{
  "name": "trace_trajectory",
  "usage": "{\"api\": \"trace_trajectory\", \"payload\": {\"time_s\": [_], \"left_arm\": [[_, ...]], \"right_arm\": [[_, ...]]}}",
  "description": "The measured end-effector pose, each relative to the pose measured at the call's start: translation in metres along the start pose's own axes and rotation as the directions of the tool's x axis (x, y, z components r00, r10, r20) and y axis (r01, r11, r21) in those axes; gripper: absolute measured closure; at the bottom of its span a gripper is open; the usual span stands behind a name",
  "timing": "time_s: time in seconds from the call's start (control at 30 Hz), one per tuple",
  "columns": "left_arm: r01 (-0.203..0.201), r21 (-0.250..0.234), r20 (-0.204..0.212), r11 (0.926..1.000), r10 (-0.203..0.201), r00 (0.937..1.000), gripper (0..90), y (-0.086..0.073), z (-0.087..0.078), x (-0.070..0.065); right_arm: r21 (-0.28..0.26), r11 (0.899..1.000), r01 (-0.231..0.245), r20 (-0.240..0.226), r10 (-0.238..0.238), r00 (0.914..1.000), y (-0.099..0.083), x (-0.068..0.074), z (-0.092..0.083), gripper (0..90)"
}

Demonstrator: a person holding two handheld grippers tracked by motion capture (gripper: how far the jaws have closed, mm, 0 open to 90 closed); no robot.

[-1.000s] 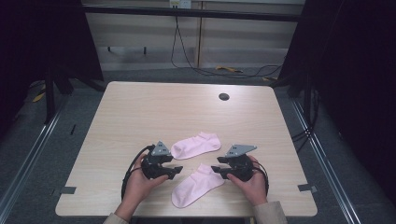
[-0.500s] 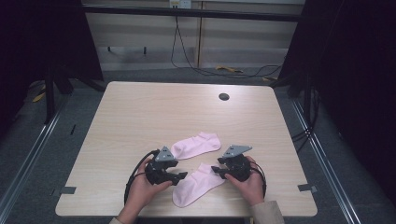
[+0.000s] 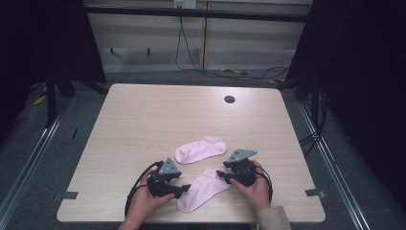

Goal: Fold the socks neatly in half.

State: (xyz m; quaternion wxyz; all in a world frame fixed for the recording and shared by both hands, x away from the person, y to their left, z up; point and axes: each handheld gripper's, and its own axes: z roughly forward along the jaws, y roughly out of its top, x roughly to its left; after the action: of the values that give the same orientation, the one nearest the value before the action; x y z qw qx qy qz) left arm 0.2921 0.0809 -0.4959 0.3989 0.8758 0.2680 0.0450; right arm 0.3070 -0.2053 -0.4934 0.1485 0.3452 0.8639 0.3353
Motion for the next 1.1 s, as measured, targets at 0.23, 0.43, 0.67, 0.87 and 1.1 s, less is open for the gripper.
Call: {"api": "trace_trajectory", "payload": {"time_s": [0.23, 0.43, 0.67, 0.87, 1.1], "left_arm": [[-0.039, 0.019, -0.011, 0.9991, 0.039, 0.9992, 39.8, -0.005, 0.003, -0.004], [-0.057, 0.026, -0.04, 0.998, 0.058, 0.9975, 39.8, -0.002, 0.006, -0.003], [-0.04, 0.018, -0.068, 0.999, 0.041, 0.9968, 39.5, 0.005, 0.013, 0.011], [-0.016, 0.009, -0.043, 0.9998, 0.016, 0.9989, 44.2, 0.01, 0.01, 0.021], [0.026, -0.026, -0.014, 0.9993, -0.026, 0.9996, 45.5, 0.005, -0.007, 0.016]], "right_arm": [[-0.001, 1.0, 0.004, 0.003, -0.004, 1.0, -0.001, 0.0, -0.001, 53.7], [-0.007, 1.0, -0.003, 0.018, 0.003, 0.9998, -0.004, -0.001, -0.003, 51.7], [0.002, 1.0, -0.015, 0.019, 0.014, 0.9997, -0.009, -0.003, -0.01, 51.8], [0.01, 1.0, -0.009, 0.022, 0.009, 0.9997, -0.01, 0.003, -0.015, 51.2], [-0.051, 0.999, -0.012, 0.025, 0.013, 0.9996, -0.004, 0.003, -0.021, 53.9]]}}
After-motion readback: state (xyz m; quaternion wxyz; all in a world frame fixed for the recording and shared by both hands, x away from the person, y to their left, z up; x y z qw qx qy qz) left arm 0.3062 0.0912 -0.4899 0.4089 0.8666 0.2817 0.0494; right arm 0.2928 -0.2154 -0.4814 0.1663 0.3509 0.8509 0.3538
